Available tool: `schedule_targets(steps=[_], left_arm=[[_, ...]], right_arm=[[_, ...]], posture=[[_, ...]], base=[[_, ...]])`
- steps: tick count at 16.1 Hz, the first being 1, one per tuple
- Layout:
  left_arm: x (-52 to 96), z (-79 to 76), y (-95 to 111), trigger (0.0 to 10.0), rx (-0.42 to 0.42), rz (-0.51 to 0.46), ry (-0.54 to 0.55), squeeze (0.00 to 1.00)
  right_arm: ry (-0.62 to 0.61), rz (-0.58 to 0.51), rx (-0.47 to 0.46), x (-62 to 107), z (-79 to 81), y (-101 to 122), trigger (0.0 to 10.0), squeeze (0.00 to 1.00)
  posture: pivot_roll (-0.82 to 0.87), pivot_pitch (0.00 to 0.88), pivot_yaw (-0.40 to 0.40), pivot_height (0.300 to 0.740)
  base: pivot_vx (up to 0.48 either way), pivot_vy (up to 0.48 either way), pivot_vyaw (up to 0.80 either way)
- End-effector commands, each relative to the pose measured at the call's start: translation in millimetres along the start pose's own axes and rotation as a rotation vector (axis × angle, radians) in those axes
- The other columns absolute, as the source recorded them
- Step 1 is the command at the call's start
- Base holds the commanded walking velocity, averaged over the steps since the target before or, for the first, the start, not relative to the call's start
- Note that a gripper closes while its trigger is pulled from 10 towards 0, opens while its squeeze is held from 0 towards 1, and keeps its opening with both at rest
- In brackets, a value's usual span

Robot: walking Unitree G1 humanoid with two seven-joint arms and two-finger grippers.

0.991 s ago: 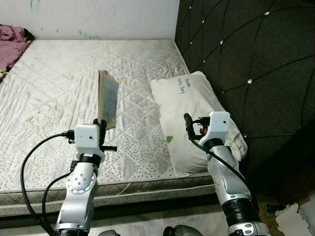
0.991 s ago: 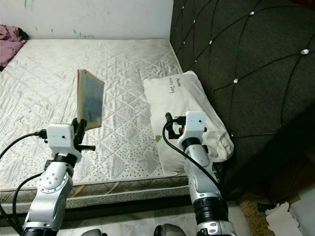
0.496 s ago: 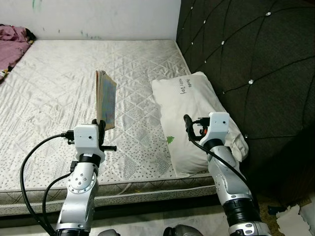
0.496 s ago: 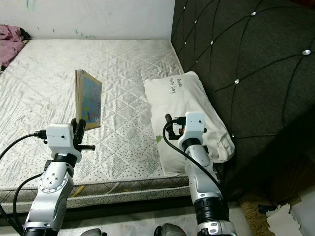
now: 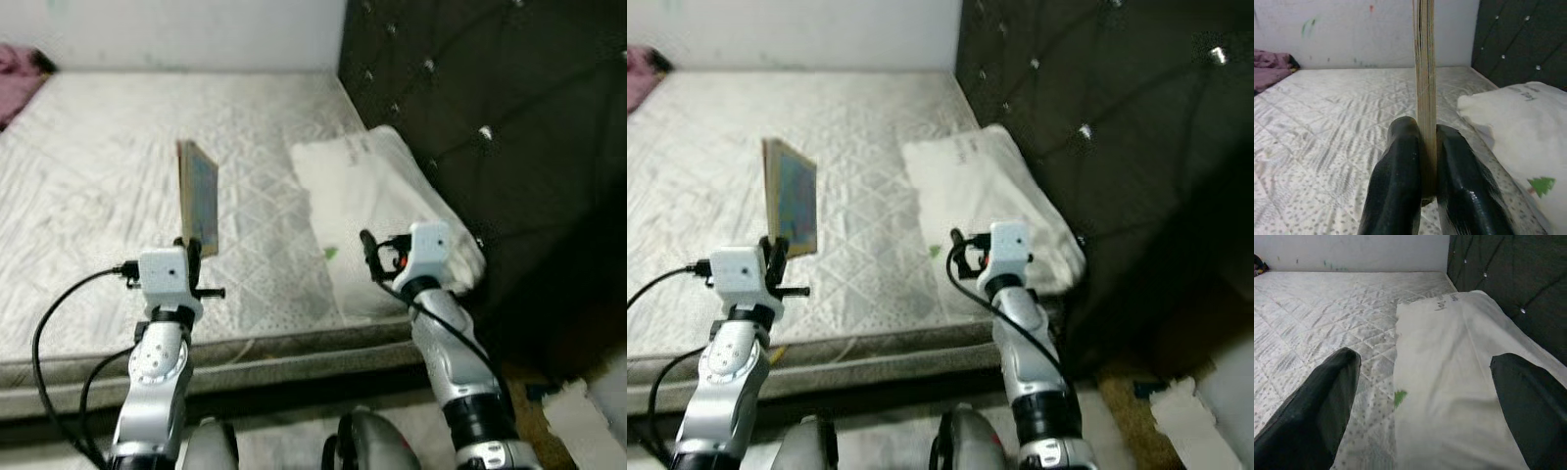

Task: Clean up the room

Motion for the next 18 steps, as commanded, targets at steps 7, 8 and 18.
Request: schedule_targets(steps=[7, 8, 18], left_arm=[[-3.7, -0.4, 10, 10.0, 0.002, -0.042, -0.010, 0.00], [-4.1, -0.5, 11, 10.0, 0.004, -0.045, -0.016, 0.00], [-6.2, -4.3, 11, 10.0, 0.013, -0.047, -0.039, 0.00]], right_arm=[[0.029, -0.008, 0.104, -1.5, 6.0, 4, 10.0, 0.00], [0.058, -0.017, 0.125, -1.8, 11.0, 5, 10.0, 0.00], [0.155, -0.032, 0.070, 0.8, 23.2, 9, 10.0, 0.00]], posture=[[-0.09, 0.000, -0.038, 0.658], [-0.09, 0.000, -0.038, 0.658], [-0.09, 0.000, -0.035, 0.658]], base=[[0.036, 0.000, 0.00], [0.289, 0.000, 0.00], [0.390, 0.000, 0.00]])
Point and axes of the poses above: a point about 5 cm out from each wrist's last joint towards the gripper, its own x axis pointing back from the gripper into the wrist, its own y axis along the axis of the wrist's last joint, z = x × y, the point moved 2 cm from there along -x, pointing out of the wrist towards the gripper, and after that the axes turned 1 degree about x, right-handed, at the moved point
